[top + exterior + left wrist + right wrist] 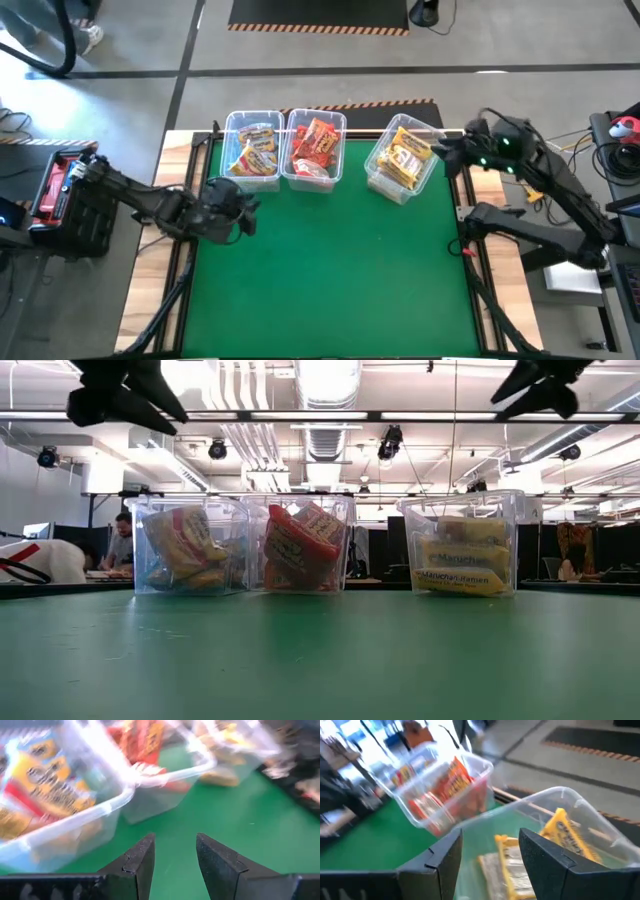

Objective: Sort Maruchan noodles
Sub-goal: Return to Home Position

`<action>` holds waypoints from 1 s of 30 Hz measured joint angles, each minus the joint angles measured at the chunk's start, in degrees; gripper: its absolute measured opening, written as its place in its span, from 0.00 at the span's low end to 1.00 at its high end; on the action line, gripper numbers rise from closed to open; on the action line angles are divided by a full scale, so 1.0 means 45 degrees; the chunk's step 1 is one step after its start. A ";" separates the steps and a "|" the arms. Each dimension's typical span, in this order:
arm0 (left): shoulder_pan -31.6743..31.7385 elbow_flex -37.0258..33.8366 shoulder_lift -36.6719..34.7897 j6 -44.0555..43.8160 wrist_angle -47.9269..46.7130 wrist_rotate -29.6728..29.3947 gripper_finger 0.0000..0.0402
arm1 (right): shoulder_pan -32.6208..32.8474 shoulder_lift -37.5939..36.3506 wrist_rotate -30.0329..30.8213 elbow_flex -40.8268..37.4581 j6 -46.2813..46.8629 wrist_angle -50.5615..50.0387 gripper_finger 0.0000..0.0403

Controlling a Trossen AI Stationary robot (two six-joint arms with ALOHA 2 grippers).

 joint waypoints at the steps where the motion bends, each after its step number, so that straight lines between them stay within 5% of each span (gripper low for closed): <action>1: -0.0247 -0.0424 -0.0296 0.0592 0.0749 -0.0285 0.32 | 0.0061 -0.0479 -0.0010 -0.0381 0.0354 0.0294 0.46; 5: -0.0975 -0.2748 -0.1253 0.3792 0.5836 -0.0541 0.32 | 0.0399 -0.2183 -0.0042 -0.1813 0.1500 0.1695 0.46; 10: -0.1087 -0.6219 -0.1536 0.7640 1.4841 0.0937 0.32 | 0.0746 -0.3659 -0.0105 -0.3144 0.2361 0.3379 0.46; 16: -0.0981 -0.9257 -0.0684 0.8944 2.2690 0.1014 0.32 | 0.0822 -0.4123 -0.0491 -0.4321 0.2100 0.3619 0.46; 25: -0.0944 -1.0258 0.0427 0.8165 2.4068 0.0125 0.32 | 0.0822 -0.4816 -0.4267 -0.6893 0.2698 0.5092 0.46; 30: -0.0944 -1.0253 0.0907 0.8128 2.4060 0.0106 0.32 | 0.0875 -0.5886 -0.4667 -0.8294 0.3475 0.5916 0.46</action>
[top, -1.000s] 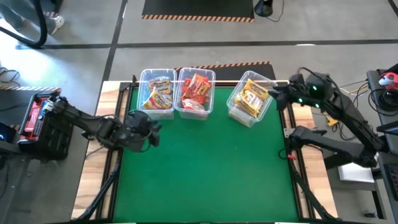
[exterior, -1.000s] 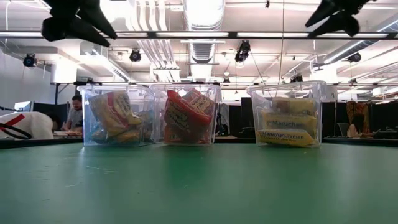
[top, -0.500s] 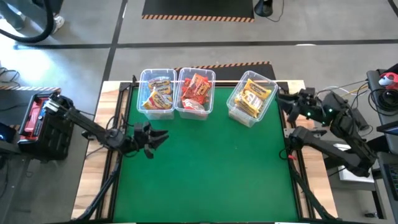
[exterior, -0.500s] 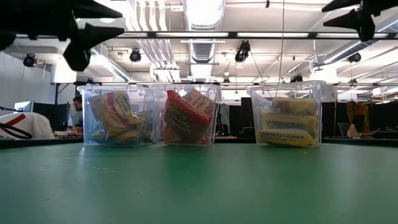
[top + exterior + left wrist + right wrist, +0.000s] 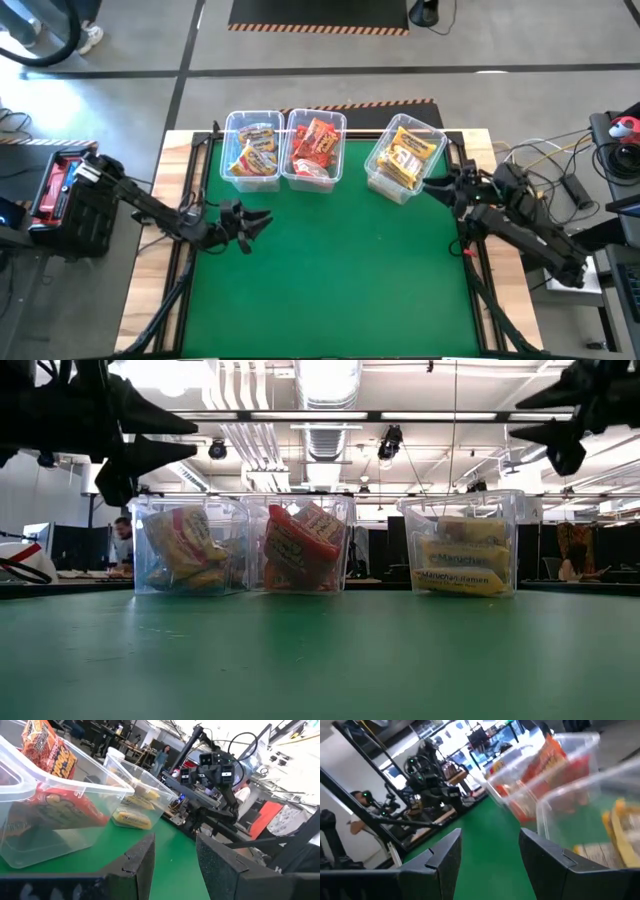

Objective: Sort Maruchan noodles
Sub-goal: Return to Home Position

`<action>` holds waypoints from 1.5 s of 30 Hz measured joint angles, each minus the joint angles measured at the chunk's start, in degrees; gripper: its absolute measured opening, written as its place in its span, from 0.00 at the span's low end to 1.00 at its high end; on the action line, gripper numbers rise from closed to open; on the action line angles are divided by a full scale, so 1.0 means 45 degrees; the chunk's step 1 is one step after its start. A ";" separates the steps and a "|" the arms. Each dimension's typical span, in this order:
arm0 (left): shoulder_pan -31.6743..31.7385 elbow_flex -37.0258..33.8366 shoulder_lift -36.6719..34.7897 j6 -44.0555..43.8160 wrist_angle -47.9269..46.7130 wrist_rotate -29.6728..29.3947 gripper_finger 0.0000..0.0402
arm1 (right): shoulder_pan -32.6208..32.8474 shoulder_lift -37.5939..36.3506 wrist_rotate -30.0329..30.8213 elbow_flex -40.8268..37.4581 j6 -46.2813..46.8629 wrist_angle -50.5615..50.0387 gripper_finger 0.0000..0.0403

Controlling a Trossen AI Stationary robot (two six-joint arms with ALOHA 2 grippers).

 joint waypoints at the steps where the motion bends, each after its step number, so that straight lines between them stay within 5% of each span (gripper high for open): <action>1: 0.0000 0.0000 0.0066 -0.0003 0.0011 -0.0013 0.32 | 0.0005 -0.0266 0.0006 -0.0275 0.0085 0.0034 0.46; 6: 0.0000 0.0000 0.0254 -0.0109 -0.0011 -0.0588 0.32 | 0.0003 -0.1440 0.0155 -0.1629 0.0861 0.0588 0.46; 23: 0.0000 0.0000 0.0779 -0.0148 -0.0123 -0.2318 0.32 | 0.0028 -0.1026 0.0621 -0.4608 0.1646 0.5667 0.44; 45: 0.0000 0.0063 0.3367 -0.0148 -0.0534 -0.2180 0.32 | 0.0025 -0.0921 0.1152 -0.4623 0.1547 0.5547 0.44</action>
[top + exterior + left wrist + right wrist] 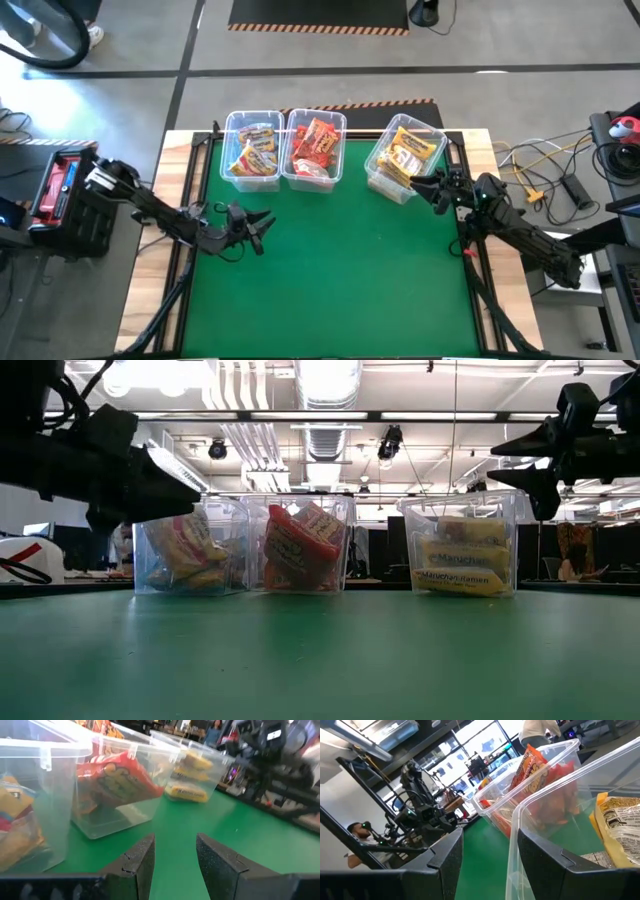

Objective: Sort Maruchan noodles
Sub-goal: Return to Home Position

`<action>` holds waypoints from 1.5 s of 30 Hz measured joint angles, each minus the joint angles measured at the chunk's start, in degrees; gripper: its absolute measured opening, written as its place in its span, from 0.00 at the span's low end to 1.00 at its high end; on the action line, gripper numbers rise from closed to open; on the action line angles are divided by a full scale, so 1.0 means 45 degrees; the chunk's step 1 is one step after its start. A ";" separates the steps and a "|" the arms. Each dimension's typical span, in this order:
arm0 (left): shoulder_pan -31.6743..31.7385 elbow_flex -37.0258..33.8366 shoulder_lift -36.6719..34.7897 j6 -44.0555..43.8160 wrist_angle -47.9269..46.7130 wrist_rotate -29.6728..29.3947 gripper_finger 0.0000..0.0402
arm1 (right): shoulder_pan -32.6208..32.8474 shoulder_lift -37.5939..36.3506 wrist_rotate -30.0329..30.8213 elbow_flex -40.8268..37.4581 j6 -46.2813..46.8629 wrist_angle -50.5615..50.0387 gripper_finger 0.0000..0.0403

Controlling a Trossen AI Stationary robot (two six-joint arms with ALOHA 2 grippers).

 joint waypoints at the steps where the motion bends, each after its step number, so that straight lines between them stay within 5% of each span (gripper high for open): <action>1: 0.0011 -0.0005 -0.0372 0.0000 -0.0589 0.0078 0.32 | 0.0000 0.0000 0.0000 -0.0001 -0.0005 0.0000 0.44; 6: 0.0044 -0.0058 -0.2412 -0.0004 -0.2672 0.0308 0.32 | 0.0000 0.0005 -0.0014 -0.0010 -0.0005 0.0000 0.44; 23: 0.0049 -0.0053 -0.8208 -0.0005 -0.2925 0.0309 0.32 | 0.0000 0.0005 -0.0019 -0.0015 -0.0010 0.0000 0.44; 45: 0.0049 -0.0063 -1.2283 0.0000 -0.2936 0.0309 0.32 | 0.0000 0.0005 -0.0019 -0.0019 -0.0010 0.0000 0.44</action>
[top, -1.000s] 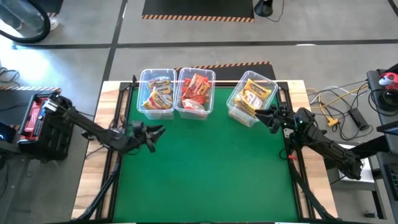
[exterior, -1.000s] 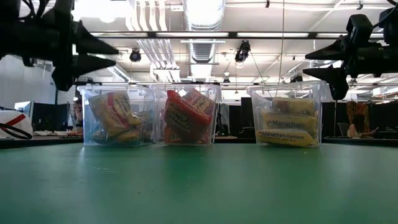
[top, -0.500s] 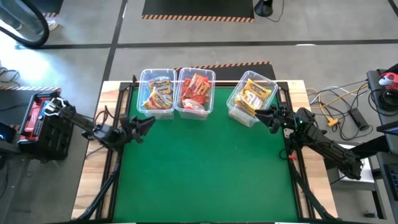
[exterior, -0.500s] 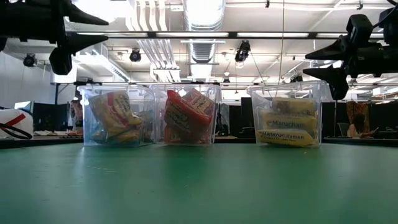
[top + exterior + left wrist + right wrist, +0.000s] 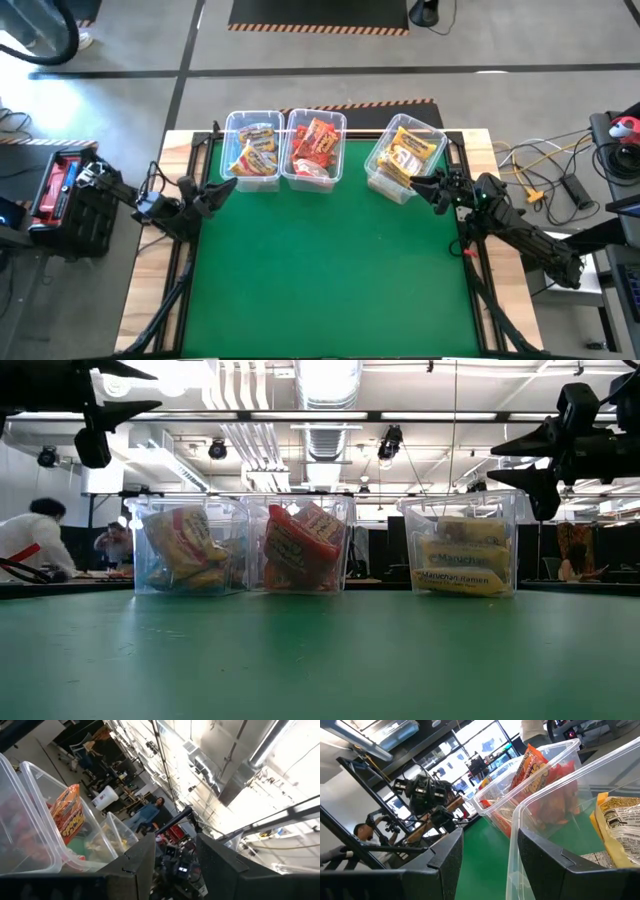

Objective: Sort Maruchan noodles
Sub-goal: Return to Home Position

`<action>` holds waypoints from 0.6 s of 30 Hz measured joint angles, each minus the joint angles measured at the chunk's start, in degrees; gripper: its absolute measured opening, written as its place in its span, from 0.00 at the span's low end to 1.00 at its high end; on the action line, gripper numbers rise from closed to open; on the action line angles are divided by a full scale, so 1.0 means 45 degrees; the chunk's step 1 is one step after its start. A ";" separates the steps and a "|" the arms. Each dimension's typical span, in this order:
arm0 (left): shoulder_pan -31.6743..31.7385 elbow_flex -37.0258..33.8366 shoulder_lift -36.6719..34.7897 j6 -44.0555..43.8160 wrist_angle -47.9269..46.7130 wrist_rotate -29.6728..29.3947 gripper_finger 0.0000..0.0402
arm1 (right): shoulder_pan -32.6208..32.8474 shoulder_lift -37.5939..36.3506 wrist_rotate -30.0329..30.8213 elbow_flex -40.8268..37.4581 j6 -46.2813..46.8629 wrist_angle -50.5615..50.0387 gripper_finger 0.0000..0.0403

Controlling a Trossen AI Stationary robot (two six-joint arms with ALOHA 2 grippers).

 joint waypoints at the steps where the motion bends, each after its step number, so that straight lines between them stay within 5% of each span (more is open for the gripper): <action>1: 0.0000 -0.0005 -0.0102 0.0000 0.0000 0.0000 0.32 | 0.0000 0.0000 0.0000 0.0000 0.0000 0.0000 0.44; 18: 0.0000 -0.0005 -0.2671 0.0000 -0.0063 0.0000 0.32 | 0.0000 0.0000 0.0000 -0.0005 0.0000 0.0000 0.44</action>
